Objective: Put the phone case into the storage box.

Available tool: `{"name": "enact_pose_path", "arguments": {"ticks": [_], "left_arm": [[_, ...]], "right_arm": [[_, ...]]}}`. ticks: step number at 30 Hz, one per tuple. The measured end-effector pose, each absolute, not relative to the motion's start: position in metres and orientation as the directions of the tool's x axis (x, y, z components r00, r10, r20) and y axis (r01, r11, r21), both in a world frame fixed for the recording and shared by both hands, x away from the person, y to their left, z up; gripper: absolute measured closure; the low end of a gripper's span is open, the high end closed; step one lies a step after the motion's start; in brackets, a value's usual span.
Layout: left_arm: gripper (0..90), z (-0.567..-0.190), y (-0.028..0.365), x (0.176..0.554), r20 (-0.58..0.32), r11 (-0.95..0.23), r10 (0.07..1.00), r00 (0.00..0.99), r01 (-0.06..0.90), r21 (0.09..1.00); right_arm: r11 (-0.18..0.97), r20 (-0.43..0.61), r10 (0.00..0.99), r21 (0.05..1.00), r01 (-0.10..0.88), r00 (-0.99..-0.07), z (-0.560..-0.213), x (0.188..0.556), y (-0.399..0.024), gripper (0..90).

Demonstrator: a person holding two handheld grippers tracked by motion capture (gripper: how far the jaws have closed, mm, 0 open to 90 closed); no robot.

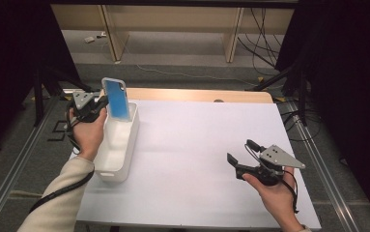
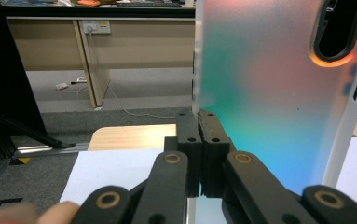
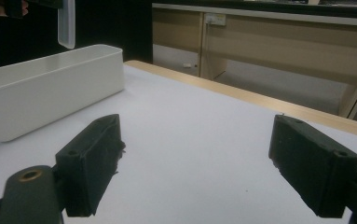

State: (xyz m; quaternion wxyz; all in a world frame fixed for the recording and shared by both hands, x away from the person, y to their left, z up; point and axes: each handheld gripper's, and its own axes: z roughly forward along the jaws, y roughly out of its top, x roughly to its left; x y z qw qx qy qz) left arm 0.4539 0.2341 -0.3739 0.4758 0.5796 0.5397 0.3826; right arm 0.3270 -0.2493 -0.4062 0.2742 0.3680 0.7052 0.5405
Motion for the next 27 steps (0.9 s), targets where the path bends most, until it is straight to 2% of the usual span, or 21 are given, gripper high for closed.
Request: {"name": "enact_pose_path", "arguments": {"ticks": [27], "left_arm": [[88.5,-0.377,0.233,0.468,-0.072,0.039,0.991,0.109,0.277,0.960]], "right_arm": [[0.145,0.014,0.815,0.963,0.228,-0.579,-0.409,0.325,-0.251,17.8]]}}
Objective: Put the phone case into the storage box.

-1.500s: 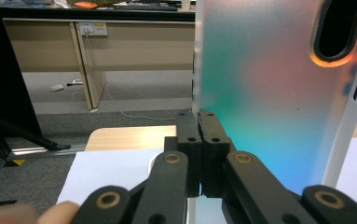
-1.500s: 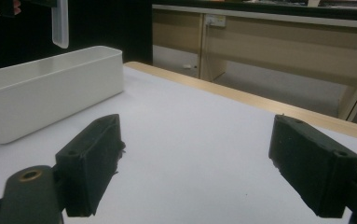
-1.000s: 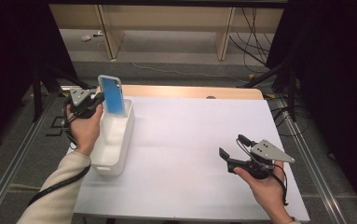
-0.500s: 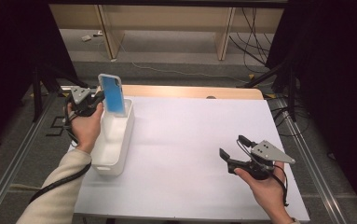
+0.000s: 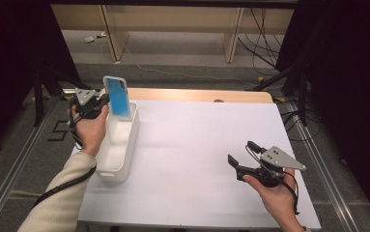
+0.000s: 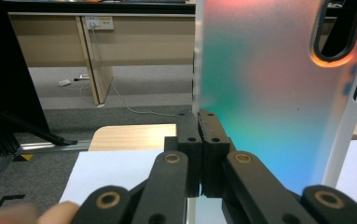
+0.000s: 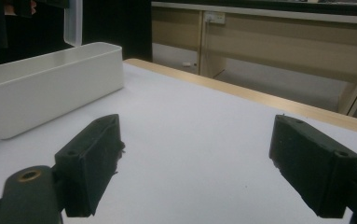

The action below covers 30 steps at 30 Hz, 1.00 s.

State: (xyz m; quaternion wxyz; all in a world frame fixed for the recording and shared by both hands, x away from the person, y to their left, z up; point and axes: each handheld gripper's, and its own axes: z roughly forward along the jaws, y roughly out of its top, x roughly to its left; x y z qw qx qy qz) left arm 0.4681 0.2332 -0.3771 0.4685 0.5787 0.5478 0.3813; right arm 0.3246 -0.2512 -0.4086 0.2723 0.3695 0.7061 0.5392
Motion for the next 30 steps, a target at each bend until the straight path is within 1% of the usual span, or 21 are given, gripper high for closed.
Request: {"name": "enact_pose_path", "arguments": {"ticks": [30], "left_arm": [[88.5,-0.382,0.233,0.480,-0.072,0.041,0.993,0.093,0.294,0.955]], "right_arm": [[0.150,0.007,0.822,0.962,0.228,-0.569,-0.410,0.323,-0.252,17.4]]}}
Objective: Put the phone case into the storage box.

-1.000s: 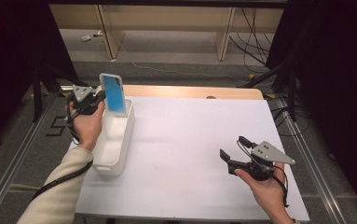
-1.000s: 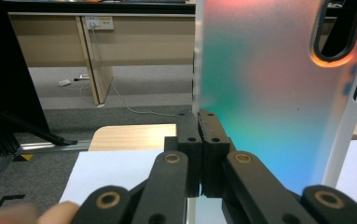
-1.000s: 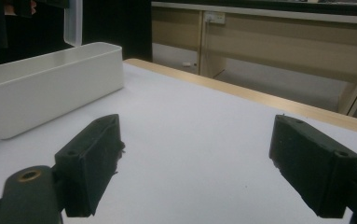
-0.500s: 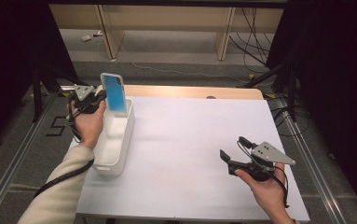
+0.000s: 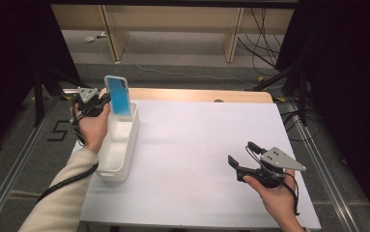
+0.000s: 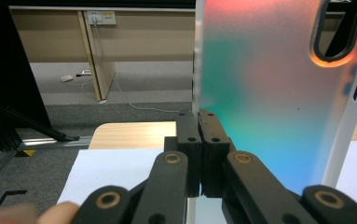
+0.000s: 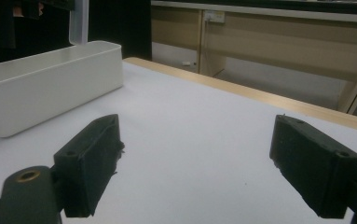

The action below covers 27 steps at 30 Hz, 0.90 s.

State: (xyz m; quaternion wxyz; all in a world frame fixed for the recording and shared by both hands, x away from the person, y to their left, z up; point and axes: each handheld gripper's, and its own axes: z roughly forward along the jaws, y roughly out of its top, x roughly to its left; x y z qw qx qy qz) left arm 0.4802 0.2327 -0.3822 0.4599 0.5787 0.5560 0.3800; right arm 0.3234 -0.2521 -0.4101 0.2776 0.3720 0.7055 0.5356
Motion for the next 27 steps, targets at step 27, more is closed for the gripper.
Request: {"name": "enact_pose_path", "arguments": {"ticks": [27], "left_arm": [[88.5,-0.385,0.230,0.491,-0.059,0.032,0.995,0.085,0.293,0.956]], "right_arm": [[0.152,0.015,0.821,0.958,0.243,-0.570,-0.411,0.324,-0.252,17.4]]}}
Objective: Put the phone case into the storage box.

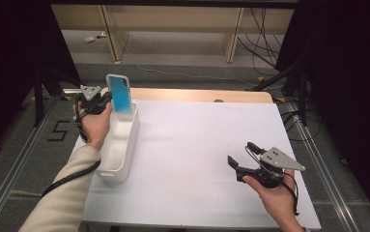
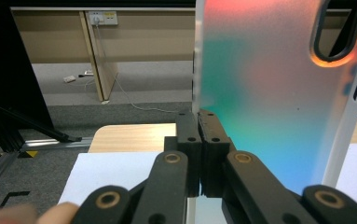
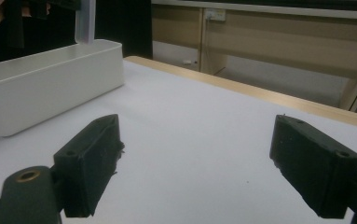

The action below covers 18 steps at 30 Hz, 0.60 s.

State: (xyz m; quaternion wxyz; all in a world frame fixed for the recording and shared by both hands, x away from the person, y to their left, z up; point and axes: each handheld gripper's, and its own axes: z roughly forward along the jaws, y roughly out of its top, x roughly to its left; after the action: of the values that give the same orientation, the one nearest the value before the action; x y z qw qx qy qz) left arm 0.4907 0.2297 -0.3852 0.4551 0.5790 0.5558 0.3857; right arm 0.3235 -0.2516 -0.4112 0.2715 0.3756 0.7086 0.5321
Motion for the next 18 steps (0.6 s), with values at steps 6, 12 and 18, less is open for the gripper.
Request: {"name": "enact_pose_path", "arguments": {"ticks": [6,12,18], "left_arm": [[88.5,-0.3849,0.2301,0.4925,-0.059,0.032,0.995,0.081,0.295,0.955],[88.5,-0.3876,0.2306,0.4952,-0.062,0.037,0.995,0.077,0.293,0.955],[88.5,-0.3906,0.2309,0.4978,-0.064,0.039,0.995,0.071,0.301,0.953]], "right_arm": [[0.146,0.017,0.823,0.960,0.241,-0.567,-0.4122,0.3238,-0.2511,17.4],[0.141,0.022,0.823,0.960,0.243,-0.568,-0.4120,0.3237,-0.2506,17.4],[0.140,0.027,0.817,0.960,0.243,-0.576,-0.4135,0.3249,-0.2504,17.4]]}}
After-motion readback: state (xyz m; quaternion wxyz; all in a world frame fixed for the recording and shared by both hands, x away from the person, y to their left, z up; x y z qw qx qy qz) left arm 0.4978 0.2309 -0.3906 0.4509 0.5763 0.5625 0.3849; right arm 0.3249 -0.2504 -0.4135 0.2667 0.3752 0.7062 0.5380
